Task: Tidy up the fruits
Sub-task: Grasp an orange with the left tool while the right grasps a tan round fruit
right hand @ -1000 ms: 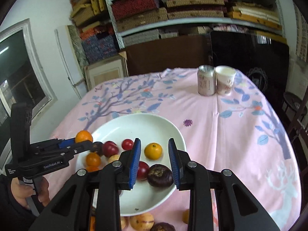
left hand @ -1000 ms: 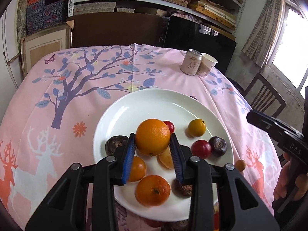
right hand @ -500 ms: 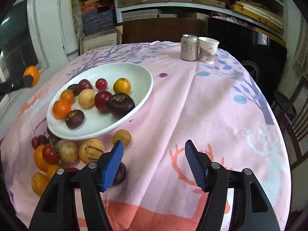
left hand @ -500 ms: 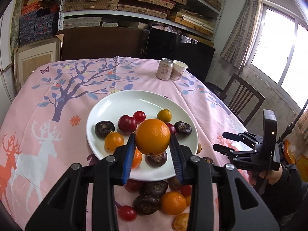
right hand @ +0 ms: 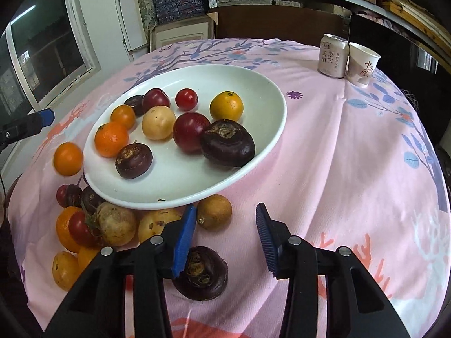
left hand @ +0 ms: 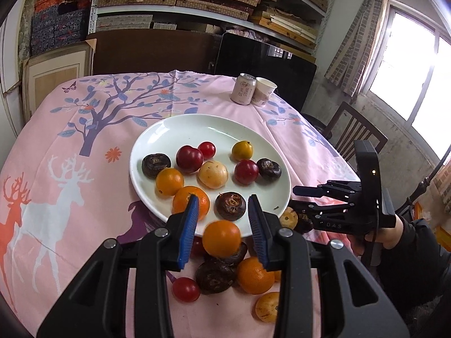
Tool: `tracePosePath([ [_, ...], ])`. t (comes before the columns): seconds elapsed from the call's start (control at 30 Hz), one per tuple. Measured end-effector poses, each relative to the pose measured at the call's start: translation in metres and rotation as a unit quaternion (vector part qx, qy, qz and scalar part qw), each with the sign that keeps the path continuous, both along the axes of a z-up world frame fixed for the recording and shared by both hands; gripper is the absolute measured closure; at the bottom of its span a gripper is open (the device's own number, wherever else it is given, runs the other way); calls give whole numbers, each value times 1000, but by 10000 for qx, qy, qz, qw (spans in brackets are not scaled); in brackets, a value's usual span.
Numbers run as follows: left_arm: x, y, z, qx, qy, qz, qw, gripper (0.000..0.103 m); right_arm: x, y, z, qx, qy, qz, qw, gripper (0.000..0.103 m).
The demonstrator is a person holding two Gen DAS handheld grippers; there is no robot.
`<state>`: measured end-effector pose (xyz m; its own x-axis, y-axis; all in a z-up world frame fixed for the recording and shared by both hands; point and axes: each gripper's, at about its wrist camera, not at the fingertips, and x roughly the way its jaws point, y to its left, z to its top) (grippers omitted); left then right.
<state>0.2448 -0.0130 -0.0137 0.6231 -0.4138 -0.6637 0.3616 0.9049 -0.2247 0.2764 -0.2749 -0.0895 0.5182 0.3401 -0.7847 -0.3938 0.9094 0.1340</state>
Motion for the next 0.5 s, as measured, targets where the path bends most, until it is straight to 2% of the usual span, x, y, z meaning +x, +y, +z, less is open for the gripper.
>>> tracePosePath([
  [0.07,-1,-3,2,26,-77,8,10000,68,3,-4,-3,328,194,147,9992,71],
  [0.13,-1,-3,2,64,-106,24,9999,68,4,-6,-5,500,249,247,9981,76],
  [0.3,-8,-3,-3,151,27,-69,9999,68,-1,-8,-5,669,265,259,9971,76],
  [0.5,-26,-26,-30,743,65,-468,9961,68,-17,-22,0,897,70,67,9959,76],
])
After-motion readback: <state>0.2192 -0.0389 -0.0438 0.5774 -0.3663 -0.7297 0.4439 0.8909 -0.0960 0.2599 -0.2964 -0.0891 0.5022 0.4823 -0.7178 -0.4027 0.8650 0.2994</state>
